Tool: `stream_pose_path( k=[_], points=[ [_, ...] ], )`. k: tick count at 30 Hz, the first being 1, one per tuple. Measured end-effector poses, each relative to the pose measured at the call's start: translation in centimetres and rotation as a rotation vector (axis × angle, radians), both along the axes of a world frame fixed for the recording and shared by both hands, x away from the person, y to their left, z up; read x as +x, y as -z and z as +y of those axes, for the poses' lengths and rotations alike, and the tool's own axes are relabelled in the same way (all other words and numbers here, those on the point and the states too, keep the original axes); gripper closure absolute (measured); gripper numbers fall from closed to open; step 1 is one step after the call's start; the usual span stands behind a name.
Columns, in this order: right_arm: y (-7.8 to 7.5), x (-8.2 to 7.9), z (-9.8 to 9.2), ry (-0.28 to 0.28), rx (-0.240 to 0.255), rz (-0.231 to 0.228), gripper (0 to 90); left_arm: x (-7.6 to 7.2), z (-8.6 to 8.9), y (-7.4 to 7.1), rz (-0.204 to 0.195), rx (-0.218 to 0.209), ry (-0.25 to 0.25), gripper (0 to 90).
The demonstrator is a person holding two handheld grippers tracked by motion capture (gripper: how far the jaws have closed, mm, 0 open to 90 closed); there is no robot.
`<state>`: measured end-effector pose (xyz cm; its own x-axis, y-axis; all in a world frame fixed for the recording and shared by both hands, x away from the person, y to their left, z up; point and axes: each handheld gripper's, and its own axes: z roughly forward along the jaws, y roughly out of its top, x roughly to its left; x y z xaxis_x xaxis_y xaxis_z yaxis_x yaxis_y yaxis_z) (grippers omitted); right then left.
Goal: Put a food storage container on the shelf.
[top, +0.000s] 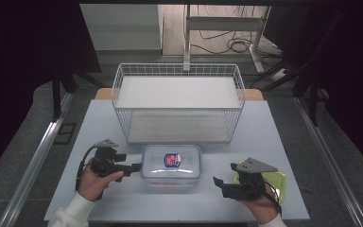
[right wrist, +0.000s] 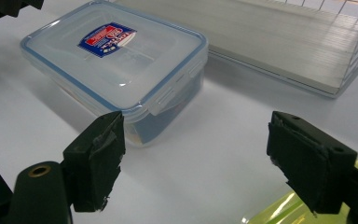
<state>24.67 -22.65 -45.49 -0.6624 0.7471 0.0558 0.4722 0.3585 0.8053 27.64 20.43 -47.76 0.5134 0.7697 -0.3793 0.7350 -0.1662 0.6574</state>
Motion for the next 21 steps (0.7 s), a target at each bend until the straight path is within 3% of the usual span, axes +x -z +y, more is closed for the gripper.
stream_pose_path(
  k=[9, 11, 14, 16, 19, 21],
  points=[
    [-0.2, 0.3, 0.5, -0.009, 0.016, 0.02, 19.2, 0.2, 0.1, 0.0, 0.012, -0.022, -0.001, 12.2],
    [-0.5, 0.2, 0.8, -0.015, 0.014, 0.016, 19.2, 0.2, 0.1, -0.1, 0.019, -0.045, 0.0, 11.8],
    [-1.0, 0.0, 1.1, -0.024, 0.022, 0.005, 19.2, 0.8, 0.2, 0.1, 0.043, -0.089, 0.003, 11.6],
    [-1.1, 0.1, 1.2, -0.028, 0.022, 0.004, 19.2, 1.1, 0.2, 0.3, 0.053, -0.098, 0.005, 11.4],
    [-1.1, 0.4, 1.5, -0.026, 0.022, 0.011, 19.2, 2.1, -0.5, 1.2, 0.102, -0.121, 0.035, 11.1],
    [-1.1, 0.5, 1.6, -0.026, 0.022, 0.014, 19.2, 2.3, -0.7, 1.4, 0.11, -0.115, 0.047, 11.1]
  ],
)
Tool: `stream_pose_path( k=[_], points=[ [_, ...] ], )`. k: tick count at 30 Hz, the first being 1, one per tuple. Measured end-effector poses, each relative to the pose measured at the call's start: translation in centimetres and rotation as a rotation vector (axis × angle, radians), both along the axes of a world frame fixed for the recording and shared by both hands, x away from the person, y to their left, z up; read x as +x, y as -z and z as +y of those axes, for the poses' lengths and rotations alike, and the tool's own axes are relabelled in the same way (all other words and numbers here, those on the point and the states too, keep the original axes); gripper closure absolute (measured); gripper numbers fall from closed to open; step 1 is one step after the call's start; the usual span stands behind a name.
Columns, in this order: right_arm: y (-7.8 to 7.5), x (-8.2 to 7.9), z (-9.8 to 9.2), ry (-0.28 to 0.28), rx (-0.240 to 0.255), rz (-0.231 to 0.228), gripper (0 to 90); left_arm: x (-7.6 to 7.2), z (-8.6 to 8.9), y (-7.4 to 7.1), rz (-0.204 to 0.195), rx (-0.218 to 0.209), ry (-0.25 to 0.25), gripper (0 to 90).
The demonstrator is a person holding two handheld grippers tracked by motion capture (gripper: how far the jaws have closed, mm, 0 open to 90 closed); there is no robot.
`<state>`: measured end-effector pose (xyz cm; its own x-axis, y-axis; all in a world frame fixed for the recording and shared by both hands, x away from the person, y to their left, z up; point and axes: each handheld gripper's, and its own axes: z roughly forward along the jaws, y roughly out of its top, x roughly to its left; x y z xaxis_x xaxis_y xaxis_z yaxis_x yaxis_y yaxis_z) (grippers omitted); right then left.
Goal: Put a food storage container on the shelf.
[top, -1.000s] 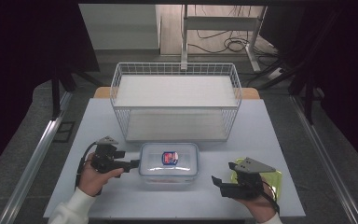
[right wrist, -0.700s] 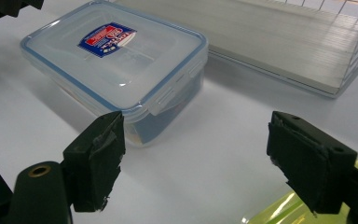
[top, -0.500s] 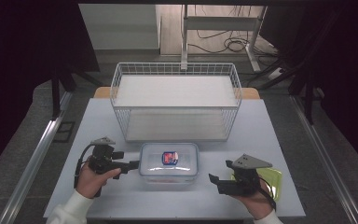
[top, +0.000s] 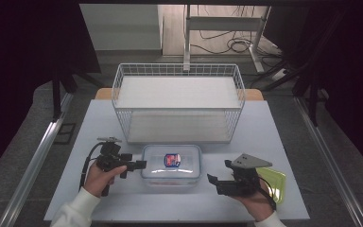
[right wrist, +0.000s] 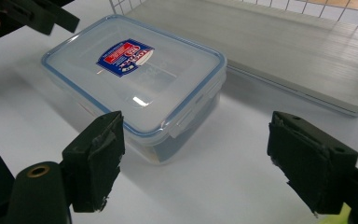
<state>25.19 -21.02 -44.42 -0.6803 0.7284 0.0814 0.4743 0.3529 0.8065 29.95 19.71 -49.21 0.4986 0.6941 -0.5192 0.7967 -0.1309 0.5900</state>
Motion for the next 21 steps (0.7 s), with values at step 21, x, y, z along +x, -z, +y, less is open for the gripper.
stream_pose_path(
  k=[21],
  points=[
    [-0.6, 1.2, 2.7, 0.0, -0.004, -0.016, 19.5, 1.8, -1.1, 3.3, 0.17, -0.142, 0.083, 13.5]
  ],
)
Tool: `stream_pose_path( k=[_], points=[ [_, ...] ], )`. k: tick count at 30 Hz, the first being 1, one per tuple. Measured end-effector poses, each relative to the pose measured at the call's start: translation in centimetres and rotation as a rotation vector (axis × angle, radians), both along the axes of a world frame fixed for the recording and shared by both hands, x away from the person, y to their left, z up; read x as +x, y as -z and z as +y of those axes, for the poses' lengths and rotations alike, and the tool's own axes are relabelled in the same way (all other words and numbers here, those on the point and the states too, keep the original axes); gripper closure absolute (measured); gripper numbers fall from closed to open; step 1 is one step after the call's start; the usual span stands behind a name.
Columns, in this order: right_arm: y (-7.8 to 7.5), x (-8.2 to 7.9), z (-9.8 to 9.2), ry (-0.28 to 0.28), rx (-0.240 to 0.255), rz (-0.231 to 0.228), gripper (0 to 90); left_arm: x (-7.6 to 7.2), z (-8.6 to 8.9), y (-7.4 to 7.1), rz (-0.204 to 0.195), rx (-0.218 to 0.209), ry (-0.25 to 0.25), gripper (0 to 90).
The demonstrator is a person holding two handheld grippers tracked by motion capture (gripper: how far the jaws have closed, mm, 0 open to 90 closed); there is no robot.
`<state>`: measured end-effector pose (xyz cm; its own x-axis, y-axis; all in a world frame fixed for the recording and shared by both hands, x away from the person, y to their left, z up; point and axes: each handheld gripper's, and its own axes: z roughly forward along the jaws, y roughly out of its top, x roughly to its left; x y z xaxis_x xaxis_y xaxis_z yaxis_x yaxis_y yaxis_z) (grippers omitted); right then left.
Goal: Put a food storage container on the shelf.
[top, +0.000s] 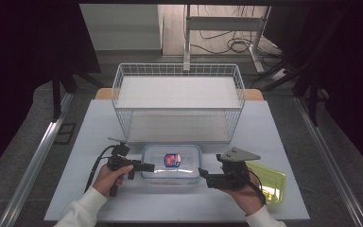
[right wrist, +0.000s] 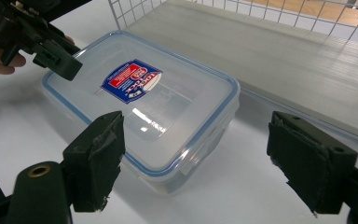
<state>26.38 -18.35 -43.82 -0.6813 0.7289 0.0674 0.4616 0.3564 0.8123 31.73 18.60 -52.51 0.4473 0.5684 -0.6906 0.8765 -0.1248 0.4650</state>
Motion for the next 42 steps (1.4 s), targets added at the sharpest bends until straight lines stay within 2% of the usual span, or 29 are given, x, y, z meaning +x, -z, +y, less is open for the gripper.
stream_pose_path(
  k=[7, 10, 11, 12, 13, 16, 18, 20, 21, 26, 34, 36, 42],
  points=[
    [-0.3, 0.3, 0.0, 0.003, 0.007, -0.003, 20.0, -0.3, 0.1, -0.3, -0.024, -0.012, -0.011, 22.8],
    [-0.4, 0.7, 0.1, 0.005, 0.017, 0.014, 20.6, -0.4, 0.4, -0.4, -0.028, -0.019, -0.025, 25.9],
    [-0.3, 1.0, 0.2, 0.008, 0.02, 0.034, 20.8, -0.4, 0.4, -0.4, -0.031, -0.02, -0.028, 26.7],
    [-0.3, 1.6, 0.5, 0.019, 0.015, 0.073, 21.0, -0.4, 0.5, -0.4, -0.035, -0.021, -0.031, 29.2],
    [-0.3, 1.6, 0.5, 0.019, 0.015, 0.073, 21.0, -0.5, 0.5, -0.5, -0.04, -0.022, -0.035, 29.2],
    [-0.2, 2.9, 0.8, 0.016, 0.028, 0.142, 21.0, -0.5, 0.6, -0.5, -0.037, -0.024, -0.039, 30.5],
    [-0.1, 3.3, 0.9, 0.017, 0.03, 0.16, 20.9, -0.5, 0.6, -0.4, -0.038, -0.025, -0.039, 30.6],
    [0.0, 3.9, 1.1, 0.014, 0.041, 0.207, 20.2, -0.5, 0.6, -0.4, -0.039, -0.025, -0.039, 30.7],
    [0.5, 4.8, 1.3, 0.01, 0.043, 0.277, 19.6, -0.5, 0.6, -0.4, -0.041, -0.026, -0.04, 30.7],
    [1.6, 6.2, 1.6, 0.015, 0.033, 0.366, 18.7, -0.6, 0.5, -0.4, -0.047, -0.023, -0.042, 30.6],
    [2.8, 7.2, 1.9, 0.006, 0.024, 0.426, 18.0, -0.7, 0.5, -0.4, -0.061, -0.021, -0.04, 30.5],
    [3.0, 7.5, 2.2, 0.005, 0.022, 0.453, 17.9, -0.7, 0.5, -0.4, -0.064, -0.022, -0.041, 30.5],
    [3.7, 7.9, 2.5, -0.003, 0.021, 0.486, 17.4, -0.8, 0.6, -0.4, -0.073, -0.017, -0.032, 30.7]
  ],
)
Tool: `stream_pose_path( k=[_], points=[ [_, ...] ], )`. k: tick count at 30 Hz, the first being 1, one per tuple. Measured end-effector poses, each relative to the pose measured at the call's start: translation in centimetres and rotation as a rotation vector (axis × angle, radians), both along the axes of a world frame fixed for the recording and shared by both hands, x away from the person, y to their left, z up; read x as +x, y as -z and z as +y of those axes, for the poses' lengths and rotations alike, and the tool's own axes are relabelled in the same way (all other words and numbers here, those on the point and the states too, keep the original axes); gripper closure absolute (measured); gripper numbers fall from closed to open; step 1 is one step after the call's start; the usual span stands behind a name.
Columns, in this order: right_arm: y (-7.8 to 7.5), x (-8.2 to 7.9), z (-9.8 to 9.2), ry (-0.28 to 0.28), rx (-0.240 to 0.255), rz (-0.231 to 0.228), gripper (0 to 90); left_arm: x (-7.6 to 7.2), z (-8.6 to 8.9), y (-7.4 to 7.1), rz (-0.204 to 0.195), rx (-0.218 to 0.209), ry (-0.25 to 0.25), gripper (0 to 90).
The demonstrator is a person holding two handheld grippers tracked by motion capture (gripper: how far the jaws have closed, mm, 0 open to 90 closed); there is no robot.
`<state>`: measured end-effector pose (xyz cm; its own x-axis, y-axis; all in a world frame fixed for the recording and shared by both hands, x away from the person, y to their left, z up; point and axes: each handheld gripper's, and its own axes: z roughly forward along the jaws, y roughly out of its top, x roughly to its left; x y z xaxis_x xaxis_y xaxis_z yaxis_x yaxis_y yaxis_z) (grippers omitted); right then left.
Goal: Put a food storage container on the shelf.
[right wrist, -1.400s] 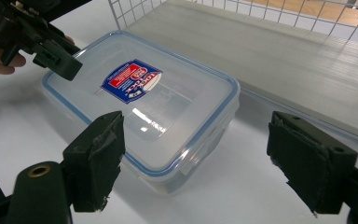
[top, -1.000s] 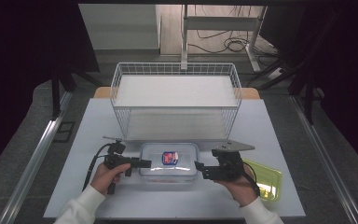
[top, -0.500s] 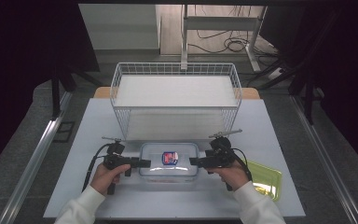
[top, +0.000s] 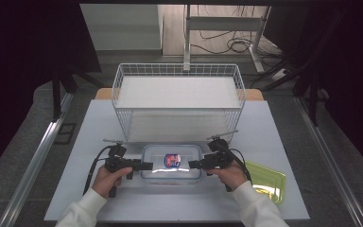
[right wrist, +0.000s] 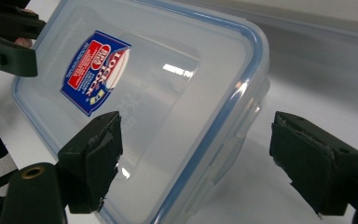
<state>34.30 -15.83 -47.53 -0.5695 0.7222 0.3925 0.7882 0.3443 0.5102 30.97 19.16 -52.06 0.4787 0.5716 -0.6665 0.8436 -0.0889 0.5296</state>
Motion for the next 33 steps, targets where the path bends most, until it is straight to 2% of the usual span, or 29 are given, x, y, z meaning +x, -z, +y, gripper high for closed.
stream_pose_path(
  k=[10, 18, 21, 23, 26, 27, 33],
  points=[
    [0.3, 0.1, 0.2, -0.011, 0.022, 0.022, 16.8, -0.6, 0.0, -0.3, -0.043, 0.012, 0.005, 32.8],
    [1.0, 0.3, 0.0, -0.033, 0.089, 0.089, 16.9, -0.9, 0.1, -0.3, -0.059, 0.006, -0.001, 34.2],
    [1.1, 0.2, 0.1, -0.037, 0.092, 0.098, 16.7, -1.0, 0.1, -0.3, -0.062, 0.009, 0.0, 34.2],
    [1.0, 0.1, 0.1, -0.035, 0.09, 0.099, 19.0, -1.0, 0.1, -0.4, -0.065, 0.011, 0.0, 34.2],
    [0.5, -0.2, -0.4, -0.012, 0.098, 0.087, 28.7, -1.2, 0.0, -0.5, -0.07, 0.014, -0.003, 34.4],
    [0.5, -0.2, -0.4, -0.012, 0.098, 0.087, 28.7, -1.2, 0.0, -0.5, -0.07, 0.014, -0.003, 34.5],
    [0.4, -0.5, -1.5, 0.005, 0.161, 0.096, 39.0, -1.9, -0.2, -1.0, -0.106, 0.044, -0.003, 36.0]
  ],
)
